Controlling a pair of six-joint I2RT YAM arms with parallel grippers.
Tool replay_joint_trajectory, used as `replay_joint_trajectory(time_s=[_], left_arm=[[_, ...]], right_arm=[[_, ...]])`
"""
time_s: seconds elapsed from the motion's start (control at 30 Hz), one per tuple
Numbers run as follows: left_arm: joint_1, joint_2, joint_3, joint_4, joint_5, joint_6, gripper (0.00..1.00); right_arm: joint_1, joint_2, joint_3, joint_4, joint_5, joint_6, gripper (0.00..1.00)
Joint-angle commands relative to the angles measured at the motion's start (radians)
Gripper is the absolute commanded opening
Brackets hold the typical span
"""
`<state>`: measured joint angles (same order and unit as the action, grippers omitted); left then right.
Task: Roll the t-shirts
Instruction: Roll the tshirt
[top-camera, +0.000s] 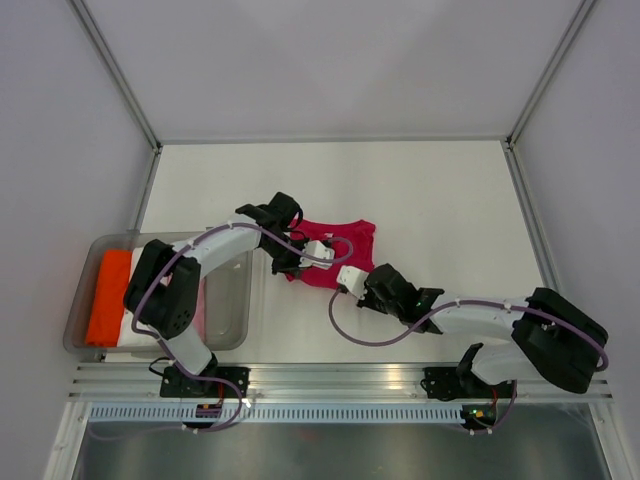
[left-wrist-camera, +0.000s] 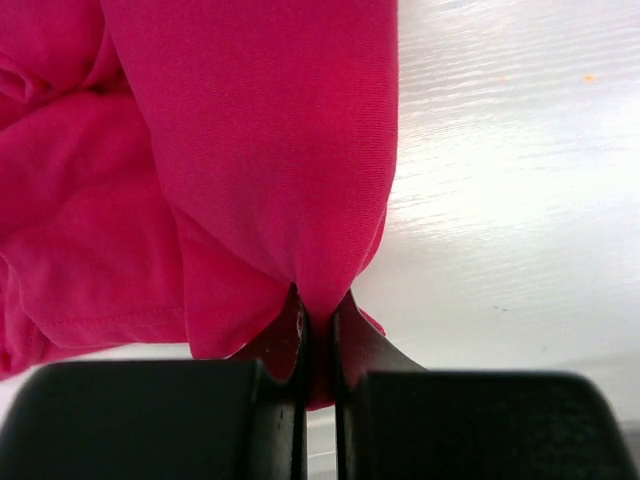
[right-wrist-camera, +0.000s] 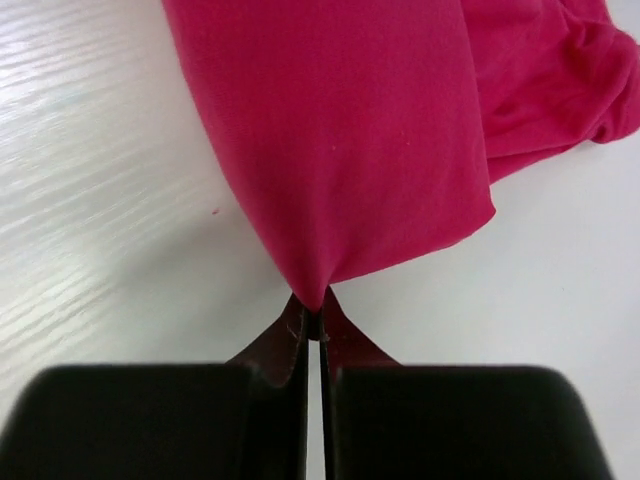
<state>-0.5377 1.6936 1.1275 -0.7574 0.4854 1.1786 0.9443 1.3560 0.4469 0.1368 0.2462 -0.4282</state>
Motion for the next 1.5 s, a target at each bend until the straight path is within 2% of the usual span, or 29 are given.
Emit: replay_joint_trajectory(time_s=[0.0, 0.07, 0.1, 0.17, 0.2, 0.3, 0.37, 0.5, 0.63, 0.77, 0.9, 0.93, 0.97, 1.0, 1.07, 1.1, 1.27, 1.3, 1.37, 1.47], left_arm=[[0.007, 0.002, 0.066, -0.126, 0.087, 0.010, 0.02], [0.008, -0.015, 0.074, -0.184, 0.107, 0.009, 0.02], [0.008, -0.021, 0.069, -0.210, 0.113, 0.013, 0.02], [0.010, -0.037, 0.071, -0.259, 0.139, 0.027, 0.02], [0.012, -0.038, 0.084, -0.336, 0.153, 0.039, 0.02], [0.028, -0.022, 0.127, -0.506, 0.211, 0.104, 0.02], [0.041, 0.015, 0.152, -0.565, 0.238, 0.122, 0.02], [0.094, 0.112, 0.253, -0.605, 0.263, 0.092, 0.02], [0.143, 0.201, 0.339, -0.623, 0.280, 0.047, 0.05], [0.173, 0.261, 0.373, -0.613, 0.268, 0.017, 0.07], [0.191, 0.316, 0.396, -0.583, 0.225, -0.037, 0.06], [0.193, 0.325, 0.397, -0.579, 0.219, -0.049, 0.05], [0.197, 0.331, 0.405, -0.573, 0.222, -0.056, 0.05], [0.205, 0.333, 0.410, -0.571, 0.228, -0.060, 0.04], [0.212, 0.339, 0.422, -0.571, 0.257, -0.069, 0.04], [0.220, 0.340, 0.425, -0.573, 0.263, -0.070, 0.04], [0.245, 0.356, 0.434, -0.574, 0.286, -0.069, 0.03], [0.251, 0.359, 0.436, -0.574, 0.285, -0.073, 0.03], [0.257, 0.367, 0.443, -0.573, 0.288, -0.076, 0.03], [0.260, 0.377, 0.448, -0.573, 0.285, -0.079, 0.03]], right_arm=[[-0.055, -0.096, 0.082, -0.162, -0.305, -0.036, 0.00], [-0.099, -0.130, 0.142, -0.264, -0.421, -0.070, 0.00], [-0.113, -0.135, 0.165, -0.378, -0.550, -0.114, 0.00], [-0.150, -0.121, 0.243, -0.503, -0.654, -0.156, 0.00], [-0.159, -0.110, 0.268, -0.616, -0.698, -0.173, 0.00], [-0.203, -0.046, 0.348, -0.788, -0.891, -0.228, 0.00], [-0.225, 0.001, 0.375, -0.830, -0.943, -0.242, 0.00], [-0.317, 0.058, 0.386, -0.705, -1.061, -0.136, 0.00], [-0.445, 0.127, 0.398, -0.594, -1.085, -0.051, 0.00], [-0.476, 0.199, 0.450, -0.528, -1.088, 0.043, 0.02], [-0.531, 0.239, 0.474, -0.471, -1.070, 0.178, 0.33], [-0.544, 0.226, 0.467, -0.454, -1.073, 0.202, 0.36], [-0.556, 0.209, 0.443, -0.406, -1.070, 0.225, 0.39], [-0.574, 0.160, 0.423, -0.378, -1.064, 0.271, 0.51], [-0.579, 0.100, 0.362, -0.291, -1.058, 0.301, 0.57], [-0.579, 0.041, 0.339, -0.257, -1.062, 0.327, 0.64], [-0.566, -0.124, 0.155, 0.011, -1.030, 0.339, 0.74], [-0.555, -0.156, 0.124, 0.055, -1.018, 0.342, 0.80], [-0.547, -0.161, 0.059, 0.174, -1.004, 0.350, 0.82], [-0.507, -0.098, 0.061, 0.221, -0.919, 0.315, 0.83]])
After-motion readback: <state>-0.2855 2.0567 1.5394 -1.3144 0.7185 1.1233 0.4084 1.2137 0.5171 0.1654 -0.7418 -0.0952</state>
